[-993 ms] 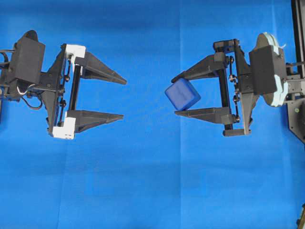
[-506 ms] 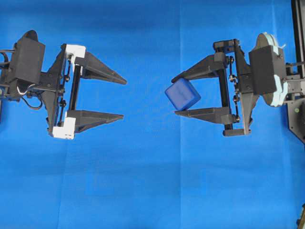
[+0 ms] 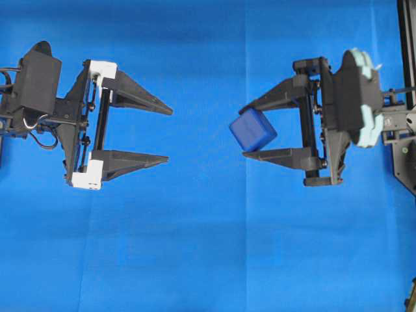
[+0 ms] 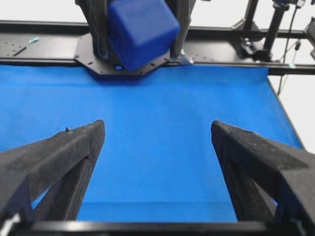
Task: Handover the blue block to the right arm after grasping it with the left arm, then place it in the designated position.
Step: 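Hold the cube in the right gripper near the table center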
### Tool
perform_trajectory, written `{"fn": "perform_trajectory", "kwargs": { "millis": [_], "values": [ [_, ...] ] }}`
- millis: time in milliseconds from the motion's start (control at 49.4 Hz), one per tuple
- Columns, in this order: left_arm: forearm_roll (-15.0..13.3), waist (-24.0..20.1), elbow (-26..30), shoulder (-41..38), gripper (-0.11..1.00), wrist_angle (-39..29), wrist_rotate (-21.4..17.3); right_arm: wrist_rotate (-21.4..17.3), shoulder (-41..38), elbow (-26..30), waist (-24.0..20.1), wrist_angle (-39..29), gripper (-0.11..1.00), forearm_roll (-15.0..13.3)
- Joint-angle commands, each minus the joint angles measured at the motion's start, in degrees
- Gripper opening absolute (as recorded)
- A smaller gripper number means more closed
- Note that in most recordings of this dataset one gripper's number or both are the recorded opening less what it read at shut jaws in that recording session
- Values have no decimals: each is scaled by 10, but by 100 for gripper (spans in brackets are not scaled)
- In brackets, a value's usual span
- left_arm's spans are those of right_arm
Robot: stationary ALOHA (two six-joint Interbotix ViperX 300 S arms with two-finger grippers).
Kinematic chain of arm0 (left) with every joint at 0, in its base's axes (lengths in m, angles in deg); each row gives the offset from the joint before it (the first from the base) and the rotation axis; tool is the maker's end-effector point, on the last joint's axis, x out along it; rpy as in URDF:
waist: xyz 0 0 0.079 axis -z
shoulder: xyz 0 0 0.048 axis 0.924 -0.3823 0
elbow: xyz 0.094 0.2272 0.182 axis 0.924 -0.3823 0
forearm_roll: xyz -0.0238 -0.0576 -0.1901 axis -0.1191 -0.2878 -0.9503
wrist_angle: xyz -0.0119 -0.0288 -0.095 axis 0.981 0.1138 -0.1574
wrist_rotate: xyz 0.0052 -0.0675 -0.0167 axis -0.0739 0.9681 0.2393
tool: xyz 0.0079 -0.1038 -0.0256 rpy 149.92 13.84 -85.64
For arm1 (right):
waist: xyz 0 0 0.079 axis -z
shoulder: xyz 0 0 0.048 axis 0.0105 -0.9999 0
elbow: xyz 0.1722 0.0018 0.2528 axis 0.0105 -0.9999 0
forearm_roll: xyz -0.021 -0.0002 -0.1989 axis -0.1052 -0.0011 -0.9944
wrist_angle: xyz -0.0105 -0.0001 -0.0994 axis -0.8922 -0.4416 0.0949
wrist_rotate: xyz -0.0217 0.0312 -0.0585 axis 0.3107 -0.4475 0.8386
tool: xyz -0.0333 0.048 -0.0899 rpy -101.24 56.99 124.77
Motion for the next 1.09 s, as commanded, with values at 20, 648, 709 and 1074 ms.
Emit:
{"fn": "perform_trajectory", "kwargs": {
  "millis": [20,648,709,1074],
  "values": [
    [1,-2,12,6,93,4,1,-10,5,16,-10,-43,52,3],
    [1,-2,11,9,93,4,1,-29,11,15,-27,-117,52,3],
    [1,-2,11,7,93,4,1,-29,11,15,-27,-117,52,3],
    [1,-2,11,9,93,3,0,-29,10,14,-27,-116,52,4]
  ]
}}
